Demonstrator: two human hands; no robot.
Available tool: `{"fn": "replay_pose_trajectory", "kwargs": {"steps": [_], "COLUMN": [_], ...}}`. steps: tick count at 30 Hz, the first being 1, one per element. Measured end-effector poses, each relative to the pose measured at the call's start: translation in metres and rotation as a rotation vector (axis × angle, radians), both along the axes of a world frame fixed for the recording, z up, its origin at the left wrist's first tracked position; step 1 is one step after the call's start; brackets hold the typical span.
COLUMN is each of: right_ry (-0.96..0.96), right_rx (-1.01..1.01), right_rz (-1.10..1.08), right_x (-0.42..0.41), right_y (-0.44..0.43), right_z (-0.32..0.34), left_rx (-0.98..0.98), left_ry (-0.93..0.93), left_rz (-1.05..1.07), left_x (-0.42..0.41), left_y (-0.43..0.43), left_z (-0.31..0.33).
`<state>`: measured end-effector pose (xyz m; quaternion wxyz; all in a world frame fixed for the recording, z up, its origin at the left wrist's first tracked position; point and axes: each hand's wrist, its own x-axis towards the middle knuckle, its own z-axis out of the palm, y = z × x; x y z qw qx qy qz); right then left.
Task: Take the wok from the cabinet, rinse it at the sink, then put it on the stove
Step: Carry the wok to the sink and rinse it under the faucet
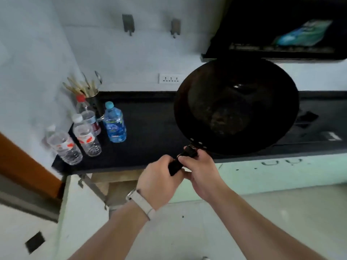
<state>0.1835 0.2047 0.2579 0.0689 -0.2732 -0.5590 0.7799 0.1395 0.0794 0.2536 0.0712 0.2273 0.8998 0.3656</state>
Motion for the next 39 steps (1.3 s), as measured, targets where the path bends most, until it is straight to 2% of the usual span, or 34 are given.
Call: {"fn": "replay_pose_trajectory", "kwargs": {"steps": [5, 11, 22, 31, 39], "right_ry": [0.031, 0.092, 0.196, 0.153, 0.102], "right_rx": [0.012, 0.038, 0.060, 0.075, 0.052], "right_rz": [-0.245, -0.431, -0.707, -0.893, -1.047], "right_x": [0.039, 0.099, 0.237, 0.370, 0.443], "right_y": [0.047, 0.106, 0.251, 0.366, 0.423], "right_z": [0.012, 0.024, 0.040, 0.034, 0.024], "left_rx": [0.028, 0.044, 0.093, 0.102, 0.077], "left_ry": [-0.014, 0.024, 0.039, -0.029, -0.031], "left_rz": [-0.255, -0.443, -0.654, -0.780, -0.964], "left_x": [0.009, 0.048, 0.171, 0.301, 0.365], "left_y": [0.061, 0.139, 0.308, 0.435, 0.508], "left_z": [0.006, 0.016, 0.043, 0.043, 0.038]}}
